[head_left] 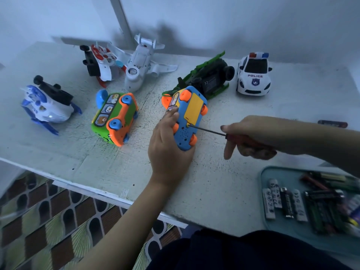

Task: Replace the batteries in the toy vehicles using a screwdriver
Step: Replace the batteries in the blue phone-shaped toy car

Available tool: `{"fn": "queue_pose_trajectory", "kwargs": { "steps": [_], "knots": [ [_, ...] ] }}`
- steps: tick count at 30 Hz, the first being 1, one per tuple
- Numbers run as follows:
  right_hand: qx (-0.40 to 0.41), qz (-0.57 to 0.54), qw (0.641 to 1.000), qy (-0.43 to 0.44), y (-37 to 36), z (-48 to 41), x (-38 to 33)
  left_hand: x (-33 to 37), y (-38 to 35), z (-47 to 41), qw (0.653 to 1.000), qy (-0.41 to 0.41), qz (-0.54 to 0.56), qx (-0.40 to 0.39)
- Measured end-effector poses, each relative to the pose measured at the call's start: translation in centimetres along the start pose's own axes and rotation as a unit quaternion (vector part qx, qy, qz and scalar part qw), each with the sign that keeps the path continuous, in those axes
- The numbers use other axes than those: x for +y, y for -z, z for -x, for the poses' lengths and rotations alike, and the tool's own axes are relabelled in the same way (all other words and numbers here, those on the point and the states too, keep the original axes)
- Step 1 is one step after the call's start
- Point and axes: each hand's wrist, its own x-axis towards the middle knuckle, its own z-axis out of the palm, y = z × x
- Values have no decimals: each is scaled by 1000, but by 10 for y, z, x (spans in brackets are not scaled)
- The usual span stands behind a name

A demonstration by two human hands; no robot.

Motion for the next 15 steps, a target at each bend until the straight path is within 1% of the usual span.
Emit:
{"fn": "queue_pose_trajectory", "kwargs": {
  "steps": [1,3,5,6,9,11,13,15],
  "knots": [
    [-61,-87,994,-25,2,1,1,0,0,0,1000,-2,1,-1],
    [-139,-242,958,-66,4,2,4,1,-1,1,1000,-10,0,-1],
    [-161,-335,925,-84,3,1,3,1,-1,1,1000,-11,2,-1],
    [-159,-349,920,-85,2,1,2,1,0,1,1000,-9,4,-1],
    [-133,-312,938,-73,-5,1,1,0,0,0,1000,-1,8,-1],
    [-102,-261,958,-56,-7,2,1,0,-1,0,1000,-6,9,-3],
    [-31,-162,986,-14,-7,4,2,0,-2,0,1000,-14,11,-4],
    [59,-46,996,55,-7,6,3,0,-2,1,1000,-18,12,-5]
  ]
}}
